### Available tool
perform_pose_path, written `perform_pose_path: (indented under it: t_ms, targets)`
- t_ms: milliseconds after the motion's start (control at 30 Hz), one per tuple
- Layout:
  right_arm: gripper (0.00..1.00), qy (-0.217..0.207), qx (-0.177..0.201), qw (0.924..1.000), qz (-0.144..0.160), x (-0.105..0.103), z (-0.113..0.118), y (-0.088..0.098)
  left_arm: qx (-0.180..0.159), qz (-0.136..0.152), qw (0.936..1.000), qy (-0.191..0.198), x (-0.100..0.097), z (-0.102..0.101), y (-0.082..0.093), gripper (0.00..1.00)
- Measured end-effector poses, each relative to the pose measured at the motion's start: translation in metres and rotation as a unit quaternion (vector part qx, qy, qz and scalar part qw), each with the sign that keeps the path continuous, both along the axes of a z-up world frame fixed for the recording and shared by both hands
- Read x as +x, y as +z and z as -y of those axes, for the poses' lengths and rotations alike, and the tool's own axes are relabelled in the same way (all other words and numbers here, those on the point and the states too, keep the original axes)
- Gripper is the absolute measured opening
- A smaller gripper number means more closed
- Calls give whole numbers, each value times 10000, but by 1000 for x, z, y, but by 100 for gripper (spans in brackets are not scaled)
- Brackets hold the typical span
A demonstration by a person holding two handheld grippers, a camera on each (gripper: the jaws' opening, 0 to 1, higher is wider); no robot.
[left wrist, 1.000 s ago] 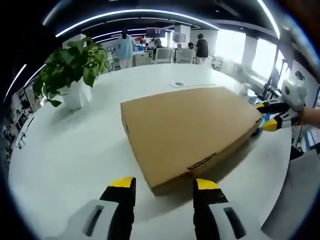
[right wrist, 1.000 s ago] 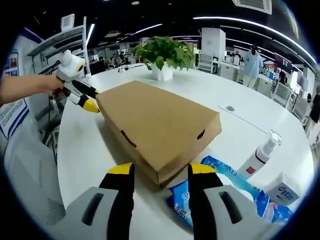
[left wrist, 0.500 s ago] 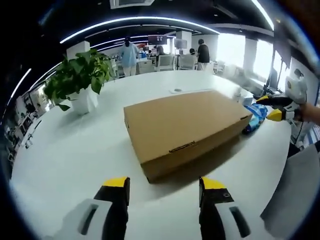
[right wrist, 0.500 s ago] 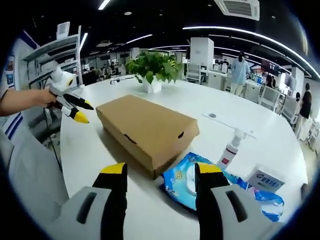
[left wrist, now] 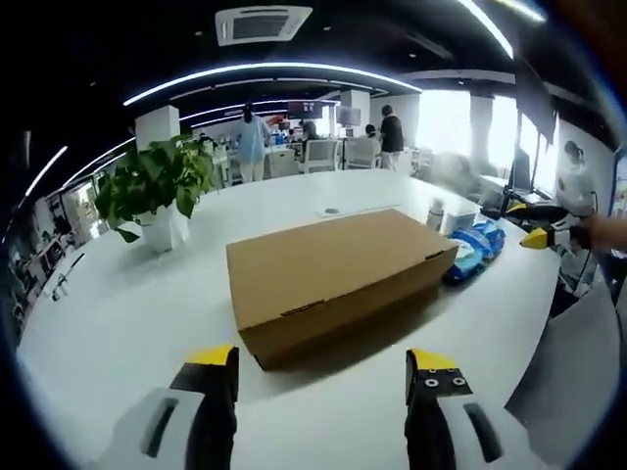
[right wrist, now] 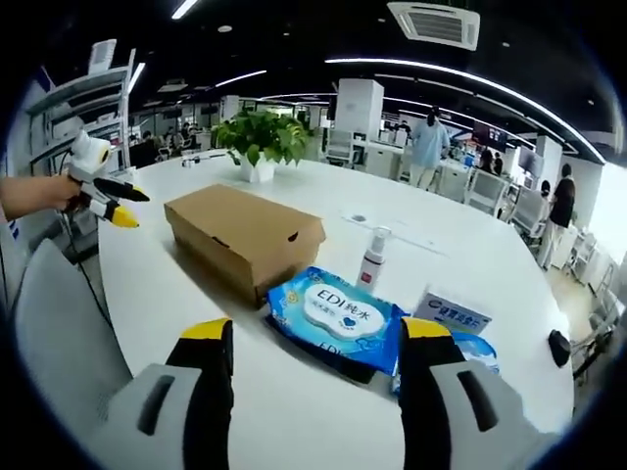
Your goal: Operate the shoe box by opening the lid, removing the specified soft item, and placing it in the target area until the item is outside and the box remains undamaged.
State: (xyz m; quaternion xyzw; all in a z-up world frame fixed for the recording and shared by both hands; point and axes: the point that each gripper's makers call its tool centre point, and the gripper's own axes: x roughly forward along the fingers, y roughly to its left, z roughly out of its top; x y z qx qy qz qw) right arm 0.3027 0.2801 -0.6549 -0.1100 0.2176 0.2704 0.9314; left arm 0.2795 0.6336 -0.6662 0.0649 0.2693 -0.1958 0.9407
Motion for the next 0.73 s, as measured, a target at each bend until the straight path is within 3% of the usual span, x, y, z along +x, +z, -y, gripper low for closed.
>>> perform_pose_path:
  t_ms: [133,267,600,733]
  targets:
    - [72,-231,-39,9997,38,-10,20,0,126,143,9997,-138,-10,7,6,78]
    - [80,-408,6,9992,-18,-20,34,-2,27,211,9997,-105,-20,9,10,84]
    - [95,-784,74,9969,-64,-46,67,-3,-144,245,9994,186,-43,4,9,100]
    - [96,-881,22,9961,-33,-50,76,-3,-221,286,9990,281,-46,1,11,100]
